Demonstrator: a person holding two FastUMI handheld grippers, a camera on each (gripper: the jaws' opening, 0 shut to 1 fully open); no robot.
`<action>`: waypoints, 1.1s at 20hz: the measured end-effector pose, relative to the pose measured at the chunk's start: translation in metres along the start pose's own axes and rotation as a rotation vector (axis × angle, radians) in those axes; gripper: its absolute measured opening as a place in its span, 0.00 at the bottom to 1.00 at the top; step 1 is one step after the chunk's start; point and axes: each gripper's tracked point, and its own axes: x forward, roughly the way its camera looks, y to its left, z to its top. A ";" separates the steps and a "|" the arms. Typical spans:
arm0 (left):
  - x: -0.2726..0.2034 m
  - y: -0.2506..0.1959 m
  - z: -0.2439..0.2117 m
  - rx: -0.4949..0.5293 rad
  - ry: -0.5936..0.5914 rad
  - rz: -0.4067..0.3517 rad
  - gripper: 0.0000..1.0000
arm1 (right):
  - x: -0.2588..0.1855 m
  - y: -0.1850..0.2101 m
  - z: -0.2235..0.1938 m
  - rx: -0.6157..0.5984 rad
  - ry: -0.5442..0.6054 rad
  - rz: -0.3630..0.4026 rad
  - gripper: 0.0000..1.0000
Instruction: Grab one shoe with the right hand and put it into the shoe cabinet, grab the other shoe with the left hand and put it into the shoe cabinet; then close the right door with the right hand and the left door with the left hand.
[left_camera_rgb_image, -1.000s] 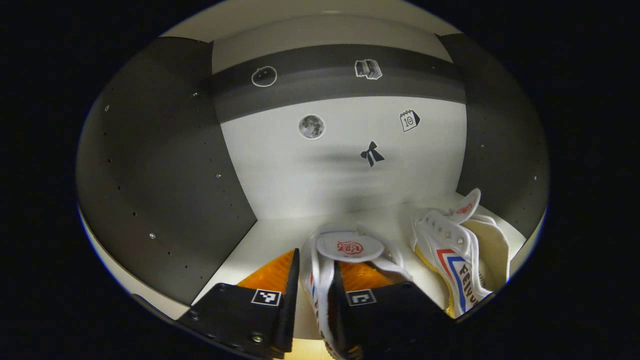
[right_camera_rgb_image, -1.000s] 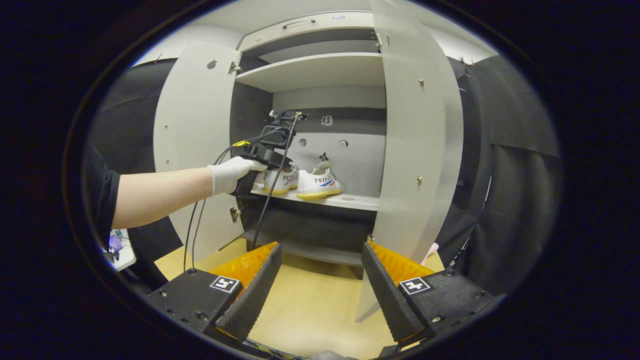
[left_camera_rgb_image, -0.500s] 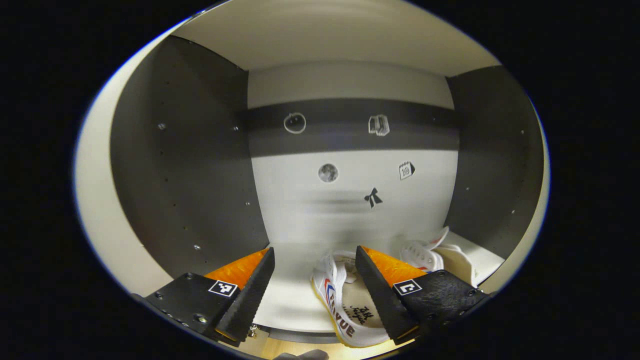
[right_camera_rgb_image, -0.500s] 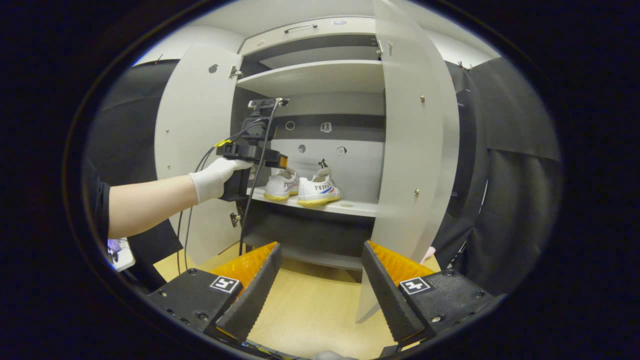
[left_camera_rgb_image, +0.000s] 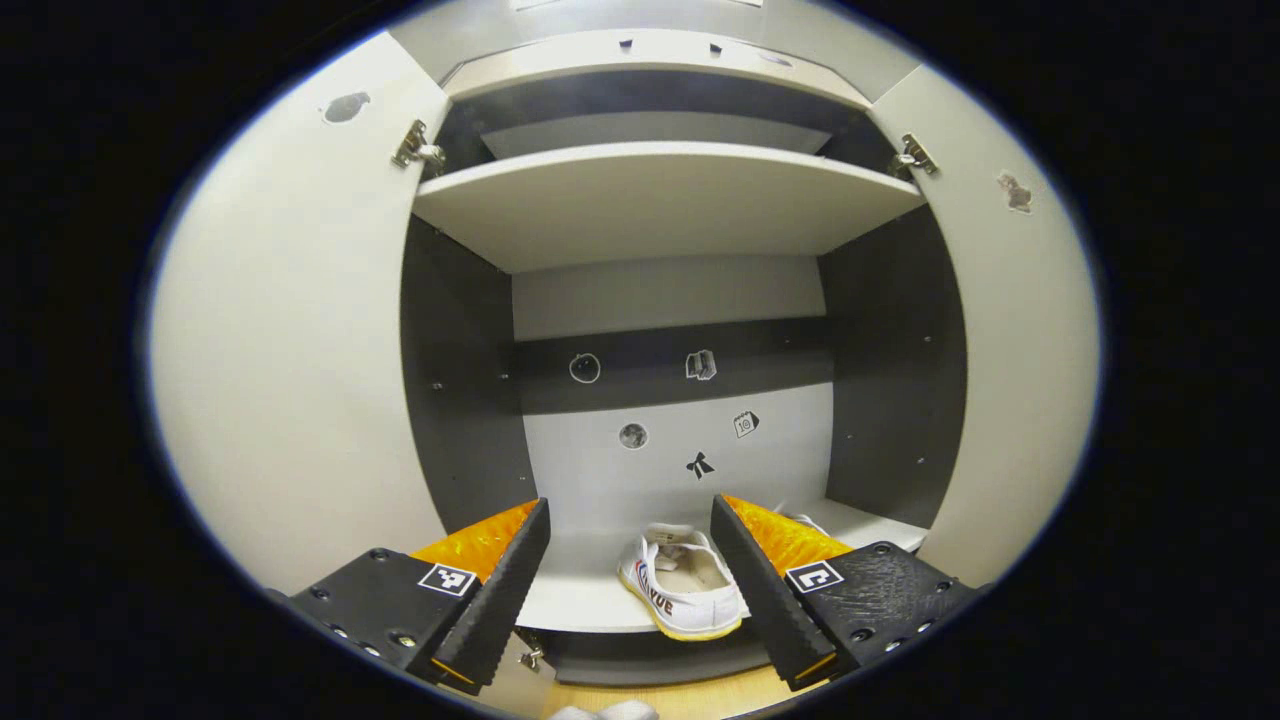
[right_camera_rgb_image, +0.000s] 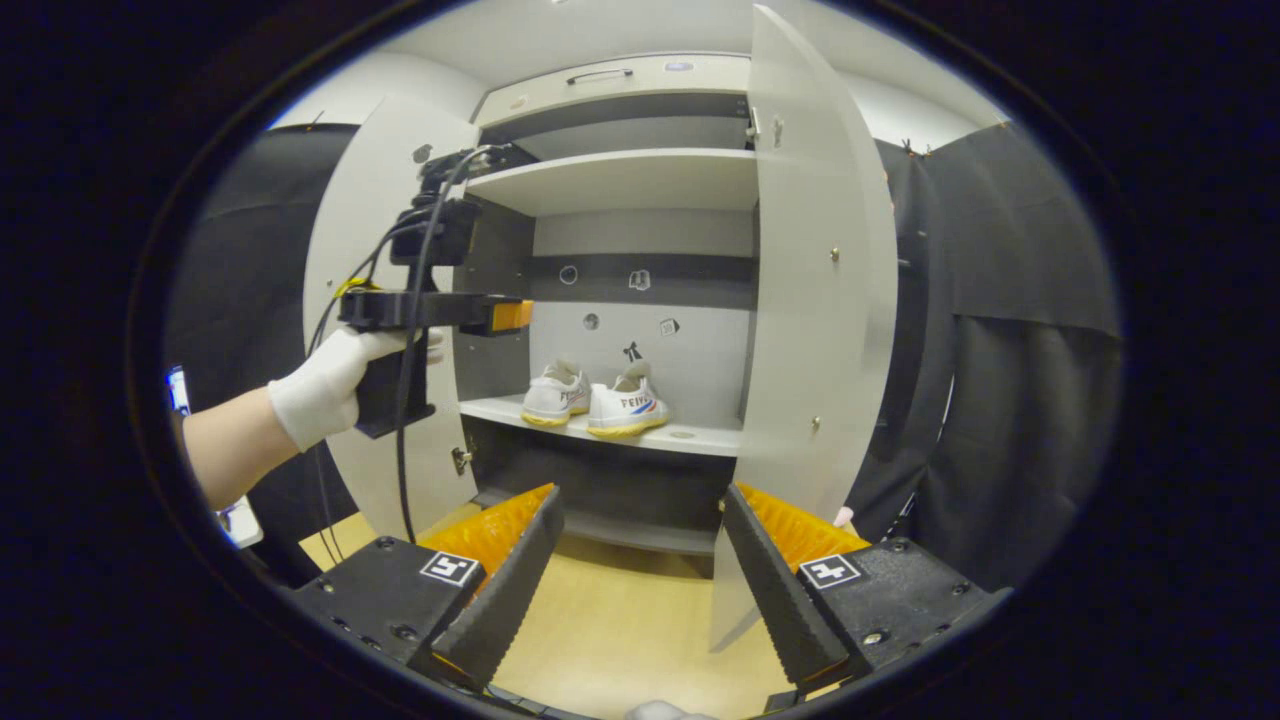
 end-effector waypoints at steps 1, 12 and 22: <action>-0.015 -0.002 0.001 -0.005 -0.001 -0.010 0.96 | -0.003 -0.001 0.003 -0.002 -0.007 -0.012 1.00; -0.171 0.031 -0.012 -0.012 0.000 0.017 0.96 | -0.039 -0.005 0.015 0.037 -0.048 -0.103 1.00; -0.251 0.022 -0.071 -0.012 0.071 0.003 0.96 | -0.065 -0.033 0.008 0.055 -0.035 -0.177 1.00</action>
